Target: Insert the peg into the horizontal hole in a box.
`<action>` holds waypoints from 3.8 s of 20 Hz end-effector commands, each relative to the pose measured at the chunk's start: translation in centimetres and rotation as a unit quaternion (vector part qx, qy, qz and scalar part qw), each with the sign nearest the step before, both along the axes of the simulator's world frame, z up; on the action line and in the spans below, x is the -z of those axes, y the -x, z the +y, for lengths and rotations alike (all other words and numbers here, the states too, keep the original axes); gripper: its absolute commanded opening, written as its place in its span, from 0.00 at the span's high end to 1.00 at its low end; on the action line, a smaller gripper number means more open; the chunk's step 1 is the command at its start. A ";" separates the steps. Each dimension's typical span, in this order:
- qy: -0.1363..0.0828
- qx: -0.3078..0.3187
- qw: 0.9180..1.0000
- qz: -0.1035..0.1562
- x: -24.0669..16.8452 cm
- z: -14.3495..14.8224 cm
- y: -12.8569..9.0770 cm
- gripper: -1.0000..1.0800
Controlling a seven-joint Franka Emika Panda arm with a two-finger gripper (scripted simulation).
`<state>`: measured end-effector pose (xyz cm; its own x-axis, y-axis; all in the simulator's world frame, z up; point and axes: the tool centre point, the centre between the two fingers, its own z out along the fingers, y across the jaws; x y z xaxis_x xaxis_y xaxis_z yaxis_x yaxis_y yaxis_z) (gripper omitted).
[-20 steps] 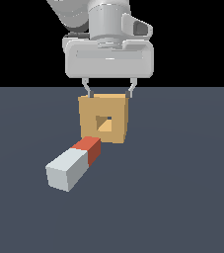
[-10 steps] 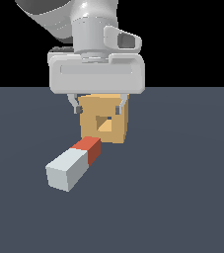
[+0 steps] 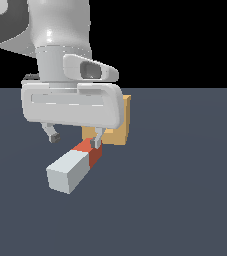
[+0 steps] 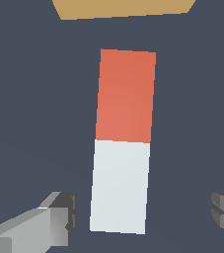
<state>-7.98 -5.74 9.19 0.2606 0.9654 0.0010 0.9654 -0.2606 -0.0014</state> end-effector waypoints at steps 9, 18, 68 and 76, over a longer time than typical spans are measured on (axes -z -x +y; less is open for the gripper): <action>0.001 0.031 1.000 0.000 1.7 -1.2 1.7 0.04; 0.001 0.031 1.000 0.000 4.1 -1.2 1.8 0.04; 0.001 -0.028 1.000 -0.001 2.3 4.1 -2.4 1.00; 0.001 -0.029 1.000 0.000 2.2 4.1 -2.4 1.00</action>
<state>-5.66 -1.65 6.86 0.2041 0.9789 -0.0006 0.9789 -0.2041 -0.0029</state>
